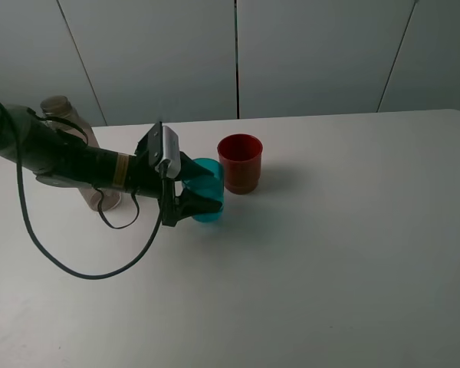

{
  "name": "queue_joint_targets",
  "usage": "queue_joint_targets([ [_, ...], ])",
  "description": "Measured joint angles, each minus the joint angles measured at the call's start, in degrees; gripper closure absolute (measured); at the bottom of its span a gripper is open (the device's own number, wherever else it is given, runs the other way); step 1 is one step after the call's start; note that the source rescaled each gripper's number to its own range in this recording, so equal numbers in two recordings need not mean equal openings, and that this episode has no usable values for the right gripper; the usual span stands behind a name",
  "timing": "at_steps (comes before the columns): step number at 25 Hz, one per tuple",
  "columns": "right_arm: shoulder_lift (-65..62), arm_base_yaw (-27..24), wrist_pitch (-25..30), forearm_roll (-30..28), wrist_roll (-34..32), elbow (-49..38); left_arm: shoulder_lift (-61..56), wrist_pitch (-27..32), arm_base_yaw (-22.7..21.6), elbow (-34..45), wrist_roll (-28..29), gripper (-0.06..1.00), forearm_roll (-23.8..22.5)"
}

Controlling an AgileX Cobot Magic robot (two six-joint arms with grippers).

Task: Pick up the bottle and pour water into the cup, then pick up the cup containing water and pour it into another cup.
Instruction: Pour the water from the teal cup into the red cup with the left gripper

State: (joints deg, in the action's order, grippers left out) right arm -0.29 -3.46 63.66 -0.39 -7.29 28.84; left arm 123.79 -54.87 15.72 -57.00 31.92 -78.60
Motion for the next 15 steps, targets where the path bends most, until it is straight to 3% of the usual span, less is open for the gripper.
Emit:
queue_joint_targets([
  [8, 0.00, 0.00, 0.00, 0.00, 0.00, 0.00, -4.63, 0.38, 0.00, 0.10, 4.61, 0.80, 0.10],
  [15, 0.00, 0.00, 0.00, 0.00, -0.11, 0.00, -10.39, 6.15, 0.11, 0.10, 7.98, 0.80, 0.22],
])
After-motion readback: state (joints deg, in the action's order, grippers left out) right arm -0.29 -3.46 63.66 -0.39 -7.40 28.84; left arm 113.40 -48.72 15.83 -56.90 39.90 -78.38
